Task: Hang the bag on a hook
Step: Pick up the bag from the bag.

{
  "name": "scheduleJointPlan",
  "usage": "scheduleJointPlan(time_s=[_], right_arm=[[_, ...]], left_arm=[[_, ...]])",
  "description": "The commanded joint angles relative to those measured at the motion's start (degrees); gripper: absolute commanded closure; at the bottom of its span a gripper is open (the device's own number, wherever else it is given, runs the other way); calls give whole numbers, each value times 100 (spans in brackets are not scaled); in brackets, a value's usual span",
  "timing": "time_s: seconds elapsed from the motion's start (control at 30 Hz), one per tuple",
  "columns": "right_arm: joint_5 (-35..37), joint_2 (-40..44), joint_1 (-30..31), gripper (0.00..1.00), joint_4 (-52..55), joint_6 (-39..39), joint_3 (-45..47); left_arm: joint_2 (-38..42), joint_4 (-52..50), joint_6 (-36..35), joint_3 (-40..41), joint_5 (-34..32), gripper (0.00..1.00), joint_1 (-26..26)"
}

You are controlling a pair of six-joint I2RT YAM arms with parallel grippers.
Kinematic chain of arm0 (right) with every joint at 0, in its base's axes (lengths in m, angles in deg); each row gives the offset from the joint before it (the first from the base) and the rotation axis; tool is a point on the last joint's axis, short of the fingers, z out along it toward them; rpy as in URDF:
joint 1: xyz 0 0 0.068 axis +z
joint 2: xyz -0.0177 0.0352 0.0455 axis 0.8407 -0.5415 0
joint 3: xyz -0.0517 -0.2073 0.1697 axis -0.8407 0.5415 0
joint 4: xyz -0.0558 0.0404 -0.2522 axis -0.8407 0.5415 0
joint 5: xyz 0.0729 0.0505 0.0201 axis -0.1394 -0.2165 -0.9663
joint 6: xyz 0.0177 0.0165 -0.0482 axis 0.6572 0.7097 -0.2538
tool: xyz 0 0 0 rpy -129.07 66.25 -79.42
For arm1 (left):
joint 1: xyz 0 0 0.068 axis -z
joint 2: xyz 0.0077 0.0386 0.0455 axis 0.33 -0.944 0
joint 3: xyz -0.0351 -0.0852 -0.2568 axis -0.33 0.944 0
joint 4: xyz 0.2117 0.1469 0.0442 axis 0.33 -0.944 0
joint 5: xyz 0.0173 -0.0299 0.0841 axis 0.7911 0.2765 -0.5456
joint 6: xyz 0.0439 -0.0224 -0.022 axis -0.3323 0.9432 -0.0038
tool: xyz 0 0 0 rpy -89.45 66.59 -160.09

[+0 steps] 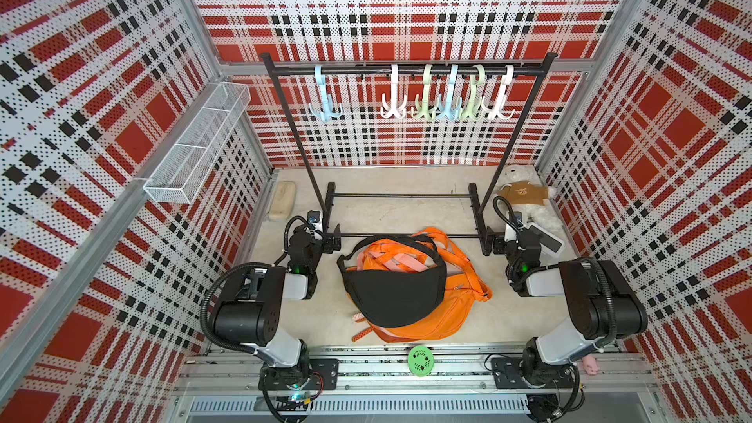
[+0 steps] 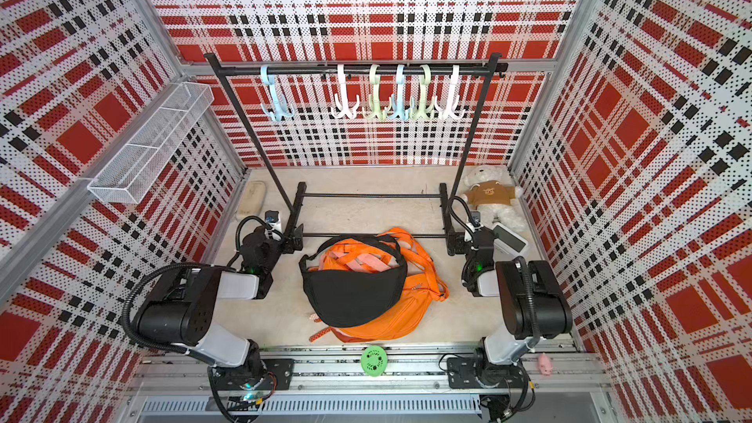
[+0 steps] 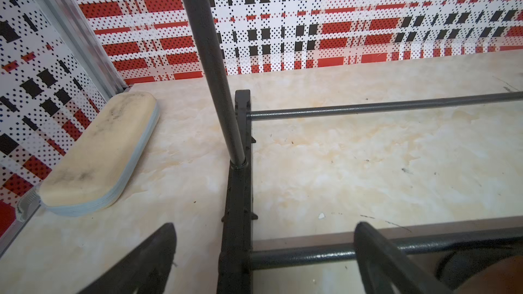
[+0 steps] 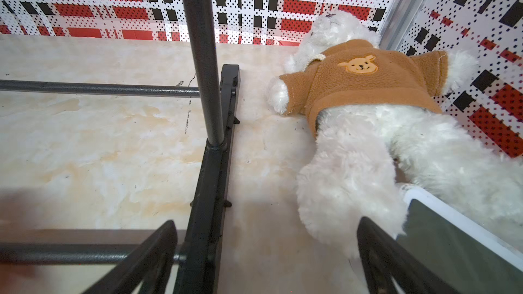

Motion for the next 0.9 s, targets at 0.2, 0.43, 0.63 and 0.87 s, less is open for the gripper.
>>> scheduleJointPlan(time_s=[0.2,0.43,0.63,0.87], right_arm=[[-39,100,-14,0,-214,25,-51],[-40,101,-13,0,-209,28,-45],[-42,100,-14,0,-211,26,-52],[-42,100,-15,0,-210,27,-45]], left_arm=[[18,62,74,-57,77,1,-74],[5,58,78,-57,77,1,-74],[13,56,76,-57,72,1,-74],[18,59,79,-57,77,1,-72]])
